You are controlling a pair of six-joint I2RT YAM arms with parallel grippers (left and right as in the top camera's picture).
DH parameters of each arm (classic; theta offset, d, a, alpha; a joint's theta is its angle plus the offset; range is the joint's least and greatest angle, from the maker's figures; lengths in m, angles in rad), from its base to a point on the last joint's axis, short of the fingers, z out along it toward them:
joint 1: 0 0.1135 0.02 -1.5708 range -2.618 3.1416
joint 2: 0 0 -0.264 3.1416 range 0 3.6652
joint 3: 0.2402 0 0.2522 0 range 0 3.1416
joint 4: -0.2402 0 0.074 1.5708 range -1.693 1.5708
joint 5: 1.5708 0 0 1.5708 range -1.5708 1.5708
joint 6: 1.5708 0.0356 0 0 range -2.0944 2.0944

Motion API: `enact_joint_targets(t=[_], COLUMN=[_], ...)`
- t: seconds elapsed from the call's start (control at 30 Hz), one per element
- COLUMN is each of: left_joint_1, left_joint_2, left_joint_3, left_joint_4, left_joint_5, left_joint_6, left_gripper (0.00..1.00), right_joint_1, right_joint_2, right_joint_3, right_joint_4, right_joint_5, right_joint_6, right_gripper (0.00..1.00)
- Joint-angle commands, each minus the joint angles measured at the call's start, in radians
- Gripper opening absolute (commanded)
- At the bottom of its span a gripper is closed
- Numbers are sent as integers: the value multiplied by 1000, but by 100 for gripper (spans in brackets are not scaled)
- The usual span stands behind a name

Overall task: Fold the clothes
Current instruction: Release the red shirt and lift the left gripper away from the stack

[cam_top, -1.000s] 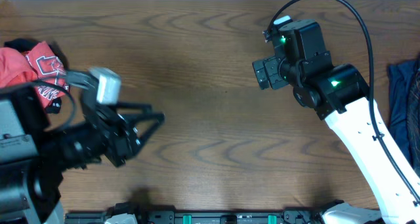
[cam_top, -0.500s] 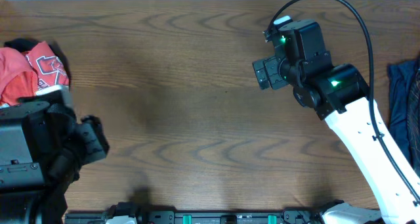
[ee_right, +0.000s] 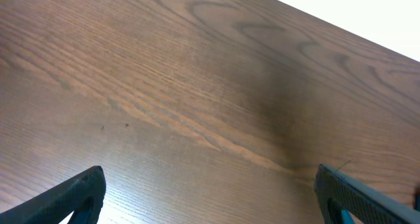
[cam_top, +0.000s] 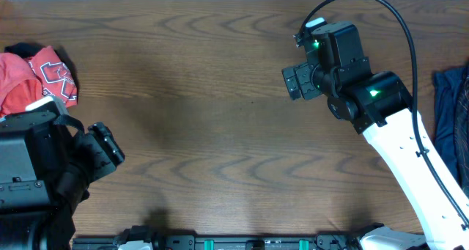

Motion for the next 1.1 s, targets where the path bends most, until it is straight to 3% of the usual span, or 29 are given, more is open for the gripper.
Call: enact_joint_targets(t=[0.0,0.03,0.07,0.23,0.43,0.47,0.53,0.57,0.67,0.9,1.07], left_joint_1=[-3,-3,-3,-3,-3,-3,-3,-3,-3,-3,-3], left_joint_2=[1,1,1,0,0,0,0,0,0,-20,-141], left_joint_3=[9,9,9,9,9,9,9,9,9,-6,-79], left_joint_4=[-3,-10,-21,-36,-5,22,69,86,110,197,295], left_joint_5=[69,69,68,69,64,64,57,56,45,31,-15], left_joint_6=[-2,-2,-2,-3,-63,-63,-62,-62,-62,-58,-58], left_gripper=[64,68,85,98,100,96,76,50,6,6,6], right_joint_1=[-8,-8,-8,-8,-8,-8,-8,-8,-8,-8,-8], right_joint_2=[-6,-6,-6,-6,-6,-6,-6,-6,-6,-6,-6], right_joint_3=[17,17,17,17,17,17,17,17,17,17,17], right_joint_4=[-1,-1,-1,-1,-1,-1,-1,-1,-1,-1,-1], right_joint_5=[9,9,9,9,9,9,9,9,9,9,9], right_joint_6=[-12,-12,-12,-12,-12,-12,-12,-12,-12,-12,-12], right_gripper=[99,99,99,99,99,99,99,99,99,99,99])
